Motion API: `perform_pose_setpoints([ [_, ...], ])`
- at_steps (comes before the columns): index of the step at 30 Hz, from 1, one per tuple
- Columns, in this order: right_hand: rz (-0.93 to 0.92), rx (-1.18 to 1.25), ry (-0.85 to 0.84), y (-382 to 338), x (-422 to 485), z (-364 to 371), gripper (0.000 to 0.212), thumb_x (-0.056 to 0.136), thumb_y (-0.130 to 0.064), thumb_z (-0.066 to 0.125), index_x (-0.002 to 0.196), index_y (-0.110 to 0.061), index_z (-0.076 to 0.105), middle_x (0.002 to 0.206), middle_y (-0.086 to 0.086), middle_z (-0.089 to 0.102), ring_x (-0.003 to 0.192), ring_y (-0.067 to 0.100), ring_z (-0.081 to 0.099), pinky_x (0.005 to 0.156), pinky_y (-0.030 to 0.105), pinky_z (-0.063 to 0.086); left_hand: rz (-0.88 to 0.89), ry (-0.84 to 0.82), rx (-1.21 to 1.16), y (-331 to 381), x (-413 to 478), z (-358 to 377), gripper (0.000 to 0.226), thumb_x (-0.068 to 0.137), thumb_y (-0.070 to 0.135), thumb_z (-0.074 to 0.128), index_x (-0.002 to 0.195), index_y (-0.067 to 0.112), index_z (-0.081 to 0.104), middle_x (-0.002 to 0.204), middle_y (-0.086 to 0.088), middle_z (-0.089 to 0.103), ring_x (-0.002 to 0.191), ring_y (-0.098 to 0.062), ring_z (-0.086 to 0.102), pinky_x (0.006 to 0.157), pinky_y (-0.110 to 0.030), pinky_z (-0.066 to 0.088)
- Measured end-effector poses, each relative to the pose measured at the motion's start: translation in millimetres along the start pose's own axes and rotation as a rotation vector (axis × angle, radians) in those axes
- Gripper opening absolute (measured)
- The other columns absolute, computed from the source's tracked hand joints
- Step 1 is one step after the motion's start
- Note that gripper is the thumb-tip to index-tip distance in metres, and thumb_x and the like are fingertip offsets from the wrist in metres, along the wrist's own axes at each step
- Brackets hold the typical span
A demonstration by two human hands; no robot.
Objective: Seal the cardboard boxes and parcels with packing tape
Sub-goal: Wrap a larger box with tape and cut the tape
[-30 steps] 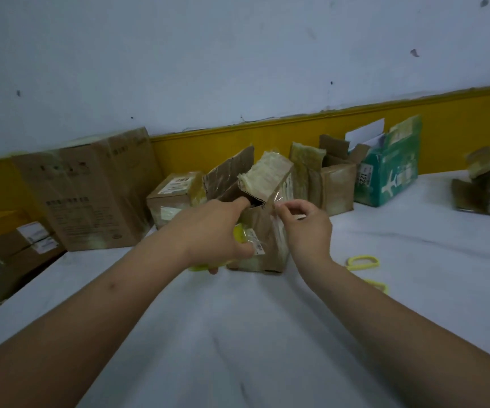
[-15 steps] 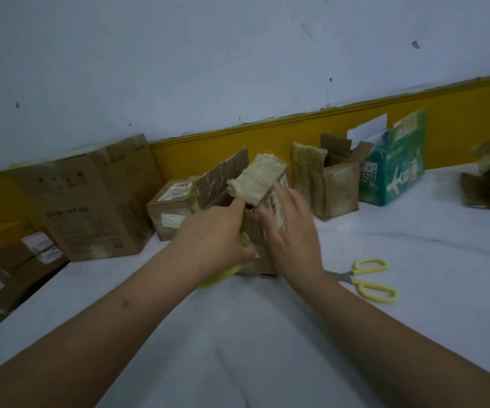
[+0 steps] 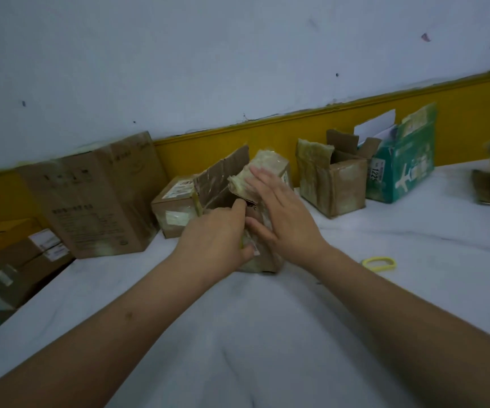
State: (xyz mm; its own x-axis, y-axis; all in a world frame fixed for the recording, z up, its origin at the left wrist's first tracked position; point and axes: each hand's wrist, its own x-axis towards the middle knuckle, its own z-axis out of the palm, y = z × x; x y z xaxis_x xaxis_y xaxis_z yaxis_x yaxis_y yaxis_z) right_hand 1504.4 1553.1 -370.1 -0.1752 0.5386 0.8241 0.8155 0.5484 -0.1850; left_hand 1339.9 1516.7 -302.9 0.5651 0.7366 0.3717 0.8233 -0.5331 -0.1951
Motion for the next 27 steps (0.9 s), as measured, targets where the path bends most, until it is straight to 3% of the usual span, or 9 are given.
perform_pose_setpoints([
  [3,-0.121,0.018,-0.137,9.7,11.1,-6.1,0.052,0.1,-0.048,0.044,0.14,-0.015,0.048,0.146,0.001,0.048,0.14,0.018,0.037,0.115,0.036,0.031,-0.002,0.029,0.02,-2.3,-0.5,2.0,0.057,0.089,0.047,0.062,0.132,0.02,0.038,0.108,-0.002,0.062,0.094,-0.022,0.062,0.061,-0.031,0.041],
  [6,-0.14,-0.047,-0.052,11.9,8.8,0.0,0.048,0.099,-0.05,0.043,0.116,-0.009,0.06,0.113,0.007,0.061,0.109,0.027,0.054,0.096,0.039,0.041,-0.035,0.092,0.086,0.3,-9.0,5.6,0.059,0.092,0.05,0.056,0.136,0.021,0.031,0.101,0.001,0.065,0.088,-0.021,0.065,0.061,-0.032,0.044],
  [9,-0.103,-0.011,0.059,10.7,2.9,3.5,0.041,0.098,-0.045,0.046,0.098,-0.007,0.061,0.095,0.007,0.058,0.095,0.027,0.052,0.088,0.04,0.039,-0.062,0.194,0.179,3.7,-22.7,9.2,0.058,0.096,0.051,0.048,0.139,0.022,0.022,0.08,0.008,0.057,0.073,-0.014,0.06,0.058,-0.028,0.036],
  [14,-0.072,0.038,0.027,9.8,8.2,4.5,0.039,0.098,-0.042,0.047,0.08,-0.008,0.051,0.08,0.005,0.046,0.08,0.022,0.043,0.075,0.033,0.03,-0.137,0.204,0.16,-16.7,-31.0,12.4,0.045,0.094,0.064,0.041,0.113,0.024,0.045,0.082,0.006,0.061,0.076,-0.015,0.06,0.051,-0.027,0.03],
  [16,-0.081,0.041,-0.042,10.5,14.5,2.2,0.043,0.097,-0.051,0.045,0.085,-0.01,0.055,0.082,0.002,0.05,0.082,0.022,0.046,0.076,0.031,0.029,-0.059,0.196,0.18,-26.0,-29.9,14.6,0.045,0.093,0.065,0.04,0.097,0.023,0.056,0.08,0.003,0.059,0.075,-0.017,0.06,0.047,-0.025,0.02],
  [18,-0.102,0.011,-0.222,9.1,26.2,-8.8,0.055,0.093,-0.067,0.04,0.112,-0.021,0.064,0.099,-0.002,0.059,0.093,0.02,0.051,0.083,0.034,0.036,-0.007,0.166,0.211,-33.0,-26.4,11.0,0.043,0.095,0.065,0.038,0.088,0.025,0.054,0.078,0.004,0.052,0.07,-0.015,0.051,0.048,-0.025,0.02],
  [20,-0.107,-0.034,-0.446,6.2,45.2,-25.0,0.069,0.084,-0.078,0.04,0.136,-0.034,0.054,0.124,-0.009,0.059,0.108,0.015,0.047,0.094,0.035,0.039,0.002,0.101,0.261,-40.0,-21.4,9.4,0.043,0.097,0.065,0.034,0.091,0.026,0.052,0.085,0.004,0.053,0.075,-0.014,0.049,0.055,-0.028,0.028],
  [24,-0.147,-0.076,-0.705,-5.4,72.2,-34.5,0.083,0.077,-0.078,0.047,0.148,-0.035,0.039,0.148,-0.011,0.046,0.132,0.011,0.041,0.109,0.036,0.037,0.032,0.061,0.314,-50.2,-14.9,12.4,0.048,0.099,0.063,0.033,0.098,0.022,0.058,0.093,0.002,0.059,0.08,-0.016,0.055,0.059,-0.029,0.034],
  [27,-0.086,-0.116,-0.832,-14.2,78.8,-29.6,0.074,0.087,-0.071,0.044,0.151,-0.035,0.032,0.133,-0.013,0.053,0.115,0.011,0.051,0.091,0.032,0.043,0.065,0.057,0.28,-50.5,-15.0,12.8,0.047,0.1,0.06,0.03,0.098,0.022,0.057,0.086,0.004,0.053,0.074,-0.015,0.048,0.052,-0.028,0.027],
])
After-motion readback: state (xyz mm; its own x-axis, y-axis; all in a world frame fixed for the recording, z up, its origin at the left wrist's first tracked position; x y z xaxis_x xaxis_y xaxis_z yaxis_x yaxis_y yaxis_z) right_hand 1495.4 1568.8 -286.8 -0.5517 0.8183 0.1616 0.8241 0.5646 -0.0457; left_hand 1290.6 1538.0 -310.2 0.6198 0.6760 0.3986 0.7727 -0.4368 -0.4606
